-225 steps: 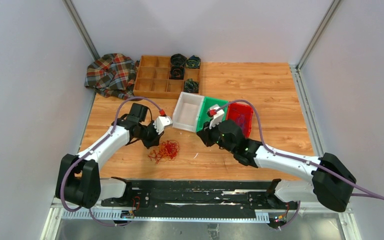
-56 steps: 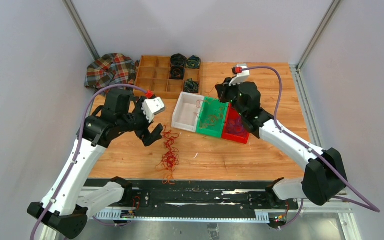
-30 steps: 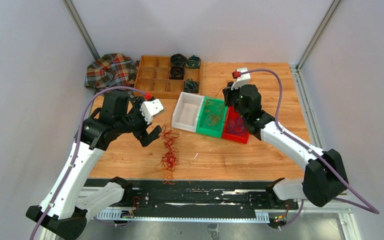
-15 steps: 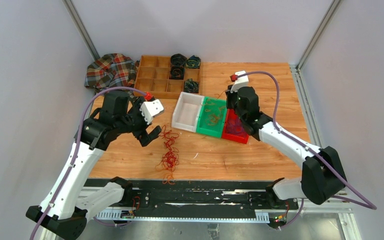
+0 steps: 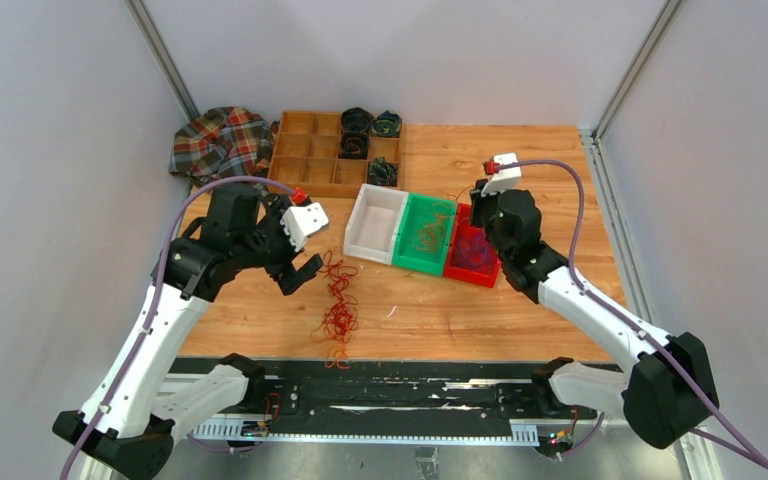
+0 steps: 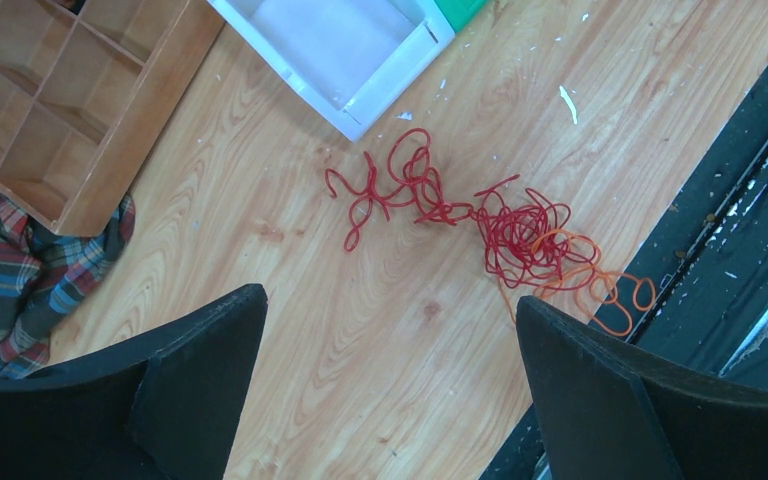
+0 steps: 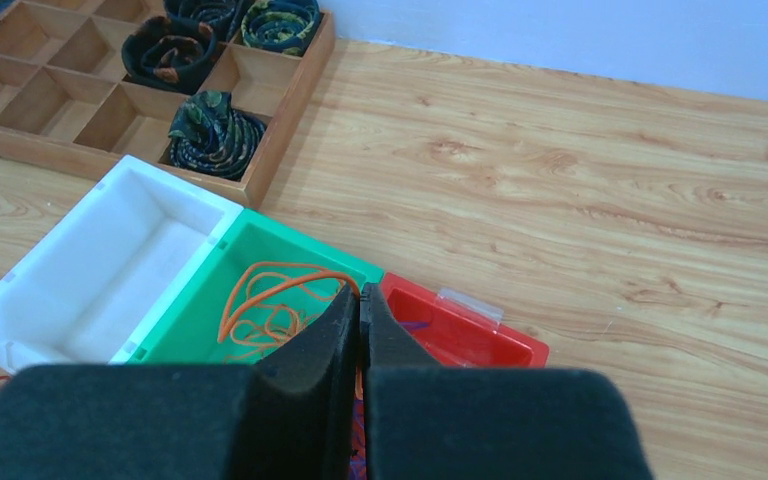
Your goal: Untangle the cables
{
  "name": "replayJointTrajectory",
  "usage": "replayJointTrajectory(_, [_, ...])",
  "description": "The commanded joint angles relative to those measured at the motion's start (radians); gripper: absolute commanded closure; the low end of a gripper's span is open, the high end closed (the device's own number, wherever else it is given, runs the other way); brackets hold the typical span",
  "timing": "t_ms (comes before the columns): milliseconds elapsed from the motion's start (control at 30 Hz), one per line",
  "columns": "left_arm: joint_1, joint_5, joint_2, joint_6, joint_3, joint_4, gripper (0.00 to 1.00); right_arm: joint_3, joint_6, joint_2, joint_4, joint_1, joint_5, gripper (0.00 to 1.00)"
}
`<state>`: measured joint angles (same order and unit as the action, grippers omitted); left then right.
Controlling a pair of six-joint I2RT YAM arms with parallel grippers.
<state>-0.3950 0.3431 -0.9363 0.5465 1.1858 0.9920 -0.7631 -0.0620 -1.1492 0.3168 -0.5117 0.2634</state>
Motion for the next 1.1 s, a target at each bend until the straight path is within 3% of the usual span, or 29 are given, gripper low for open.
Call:
replayJointTrajectory(0, [-0.006,-0.007,0.010,-0.003,0.018,0.000,0.00,-0.001,0.003,-0.034,0.005,0.013,-0.024,0.99])
replayJointTrajectory(433, [-0.007,-0.012,0.016,-0.001,0.022,0.008,0.00,-0.218,-0.001,-0.332,-0.088,-0.033,-0.095,0.99])
replayJointTrajectory(1067, [-0.006,-0.024,-0.014,0.031,0.020,0.025,0.00,-0.410,-0.089,-0.661,-0.318,-0.140,0.028,0.99])
